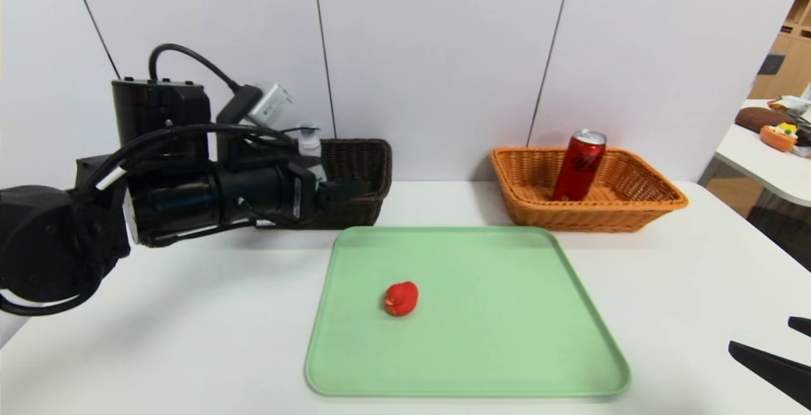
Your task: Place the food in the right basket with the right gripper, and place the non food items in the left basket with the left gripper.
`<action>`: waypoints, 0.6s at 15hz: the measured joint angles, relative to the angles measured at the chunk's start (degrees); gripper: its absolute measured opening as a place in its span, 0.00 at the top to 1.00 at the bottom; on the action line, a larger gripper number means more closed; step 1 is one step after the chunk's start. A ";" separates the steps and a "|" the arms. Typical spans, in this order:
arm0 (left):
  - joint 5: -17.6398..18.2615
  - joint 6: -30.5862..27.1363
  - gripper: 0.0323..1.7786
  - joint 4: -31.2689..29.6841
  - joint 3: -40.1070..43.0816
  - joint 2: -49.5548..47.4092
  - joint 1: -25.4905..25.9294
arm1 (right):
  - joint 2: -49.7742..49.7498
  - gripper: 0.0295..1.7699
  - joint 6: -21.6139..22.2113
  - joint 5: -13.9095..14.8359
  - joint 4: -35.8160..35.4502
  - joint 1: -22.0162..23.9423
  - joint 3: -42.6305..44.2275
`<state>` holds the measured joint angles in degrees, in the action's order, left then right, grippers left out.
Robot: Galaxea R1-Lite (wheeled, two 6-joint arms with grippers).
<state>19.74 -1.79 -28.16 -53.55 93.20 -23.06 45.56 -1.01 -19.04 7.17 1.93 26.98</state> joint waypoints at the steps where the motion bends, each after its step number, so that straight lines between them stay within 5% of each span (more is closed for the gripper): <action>1: -1.50 0.69 0.06 0.00 1.00 -0.34 -2.86 | -0.30 0.04 0.00 -0.05 0.00 0.00 0.00; 9: -18.37 3.13 0.05 3.28 4.55 3.02 -17.12 | -1.60 0.04 0.09 -0.24 0.13 0.00 -0.06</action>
<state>1.37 1.34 -24.88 -49.01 96.22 -40.18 43.96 -0.93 -19.29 7.30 1.93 26.92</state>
